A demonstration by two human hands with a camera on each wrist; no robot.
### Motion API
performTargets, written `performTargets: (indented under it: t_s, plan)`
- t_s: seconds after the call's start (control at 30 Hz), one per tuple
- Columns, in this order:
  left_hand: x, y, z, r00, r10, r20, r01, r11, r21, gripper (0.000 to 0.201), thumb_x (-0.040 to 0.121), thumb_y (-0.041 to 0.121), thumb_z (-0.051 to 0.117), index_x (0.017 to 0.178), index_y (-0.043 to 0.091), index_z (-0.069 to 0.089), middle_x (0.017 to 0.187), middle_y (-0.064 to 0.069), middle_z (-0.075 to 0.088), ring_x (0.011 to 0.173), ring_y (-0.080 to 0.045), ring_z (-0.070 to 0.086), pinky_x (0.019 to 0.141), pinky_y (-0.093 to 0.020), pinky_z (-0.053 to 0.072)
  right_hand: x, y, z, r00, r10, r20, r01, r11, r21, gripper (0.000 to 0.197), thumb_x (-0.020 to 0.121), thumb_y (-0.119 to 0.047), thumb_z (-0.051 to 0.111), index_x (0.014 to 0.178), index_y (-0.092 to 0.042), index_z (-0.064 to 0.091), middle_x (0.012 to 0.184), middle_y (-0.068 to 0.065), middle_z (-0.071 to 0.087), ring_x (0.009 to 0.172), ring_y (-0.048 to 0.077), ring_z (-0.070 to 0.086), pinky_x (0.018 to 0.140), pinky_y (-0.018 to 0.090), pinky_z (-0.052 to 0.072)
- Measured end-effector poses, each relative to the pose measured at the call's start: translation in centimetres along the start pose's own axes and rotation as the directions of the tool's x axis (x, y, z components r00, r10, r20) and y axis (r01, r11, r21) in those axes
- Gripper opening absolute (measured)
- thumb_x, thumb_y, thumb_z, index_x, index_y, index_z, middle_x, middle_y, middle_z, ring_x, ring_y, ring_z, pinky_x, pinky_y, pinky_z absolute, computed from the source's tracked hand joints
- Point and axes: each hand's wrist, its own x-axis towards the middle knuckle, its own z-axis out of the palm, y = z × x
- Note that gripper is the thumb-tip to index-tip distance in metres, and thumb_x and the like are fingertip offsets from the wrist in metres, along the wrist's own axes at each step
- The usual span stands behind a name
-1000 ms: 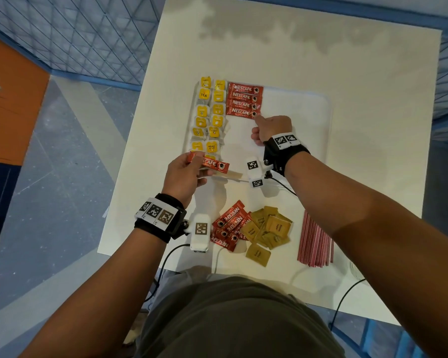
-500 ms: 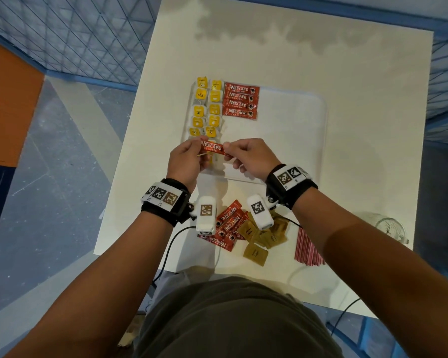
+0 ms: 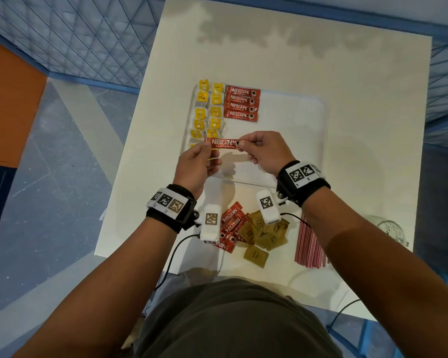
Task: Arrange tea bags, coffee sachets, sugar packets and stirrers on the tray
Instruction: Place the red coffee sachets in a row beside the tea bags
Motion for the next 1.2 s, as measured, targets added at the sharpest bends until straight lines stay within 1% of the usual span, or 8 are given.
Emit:
performTargets:
  t_s: [0.2,0.4,0.5,0.63,0.77,0.9,1.03,1.2]
  plan:
    - [-0.8,-1.4,-1.6,0.995,0.018,0.099,-0.05,0.94,0.338,0.019,0.099,0.03,0.061,0.112,0.02,0.07,0.089,-0.001,0.069,0.07,-0.012,0.064,0.065,-0.025,0.049,2.0,-0.5,-1.7,0.988,0.015,-0.151,-0.015,1.0,-0.002,0.014,0.095,-0.019,0.069,0.105,-0.011,0.076,0.088,0.001,0.077,0.062,0.009,0.058,0.056,0.022,0.049]
    - [-1.3,-4.7,-4.2,0.933,-0.037,0.357,-0.287,0.52,0.804,0.014,0.093,0.03,0.066,0.098,0.025,0.078,0.092,0.018,0.073,0.075,0.004,0.063,0.076,-0.02,0.049,5.0,0.0,-1.9,0.962,0.065,-0.264,-0.091,0.992,-0.087,0.009,0.094,-0.021,0.07,0.097,-0.015,0.077,0.081,-0.002,0.072,0.062,0.009,0.058,0.059,0.02,0.047]
    - [-1.8,-5.7,-4.4,0.927,-0.065,0.37,-0.323,0.365,0.873,0.013,0.089,0.033,0.069,0.091,0.023,0.077,0.083,0.018,0.07,0.08,-0.001,0.064,0.08,-0.024,0.051,5.9,0.6,-1.6,0.952,0.063,-0.3,-0.124,0.974,-0.189,0.012,0.091,-0.025,0.072,0.094,-0.016,0.079,0.082,-0.001,0.074,0.071,0.015,0.066,0.07,0.029,0.056]
    - [-2.1,-6.2,-4.0,0.937,-0.132,0.323,-0.274,0.295,0.915,0.019,0.081,0.043,0.075,0.096,0.032,0.069,0.088,0.015,0.066,0.08,-0.003,0.064,0.074,-0.027,0.058,6.3,0.8,-1.2,0.955,0.041,-0.293,-0.134,0.943,-0.303,0.016,0.091,-0.028,0.07,0.091,-0.017,0.081,0.09,0.004,0.078,0.086,0.025,0.072,0.085,0.04,0.06]
    - [-2.5,-6.4,-3.1,0.919,-0.142,0.368,-0.355,0.104,0.929,0.043,0.08,0.055,0.074,0.112,0.027,0.064,0.098,0.012,0.063,0.09,-0.011,0.061,0.081,-0.029,0.049,6.4,0.5,-0.9,0.949,0.013,-0.314,-0.133,0.922,-0.363,0.017,0.092,-0.03,0.069,0.088,-0.017,0.081,0.09,0.003,0.077,0.085,0.024,0.071,0.083,0.037,0.059]
    - [-2.9,-6.9,-2.6,0.906,-0.141,0.4,-0.408,-0.036,0.912,0.037,0.084,0.052,0.071,0.111,0.029,0.06,0.105,0.01,0.062,0.096,-0.014,0.06,0.08,-0.03,0.044,6.6,0.3,-0.7,0.946,-0.002,-0.325,-0.14,0.899,-0.415,0.022,0.093,-0.032,0.069,0.088,-0.014,0.081,0.09,0.004,0.077,0.081,0.024,0.069,0.074,0.029,0.054]
    - [-3.2,-7.2,-2.4,0.901,-0.094,0.423,-0.43,-0.064,0.901,0.022,0.089,0.046,0.066,0.1,0.028,0.06,0.099,0.008,0.062,0.093,-0.016,0.061,0.074,-0.028,0.04,6.7,0.3,-0.5,0.939,-0.009,-0.344,-0.154,0.883,-0.443,0.024,0.093,-0.032,0.07,0.09,-0.011,0.081,0.09,0.008,0.077,0.076,0.022,0.065,0.07,0.027,0.05]
    - [-3.5,-7.3,-2.3,0.903,-0.055,0.427,-0.427,0.004,0.904,0.026,0.095,0.049,0.058,0.1,0.026,0.068,0.095,0.005,0.068,0.089,-0.018,0.063,0.075,-0.03,0.047,6.5,0.2,-0.4,0.941,-0.012,-0.337,-0.151,0.878,-0.454,0.025,0.093,-0.033,0.071,0.089,-0.011,0.082,0.089,0.008,0.078,0.082,0.025,0.07,0.073,0.028,0.052]
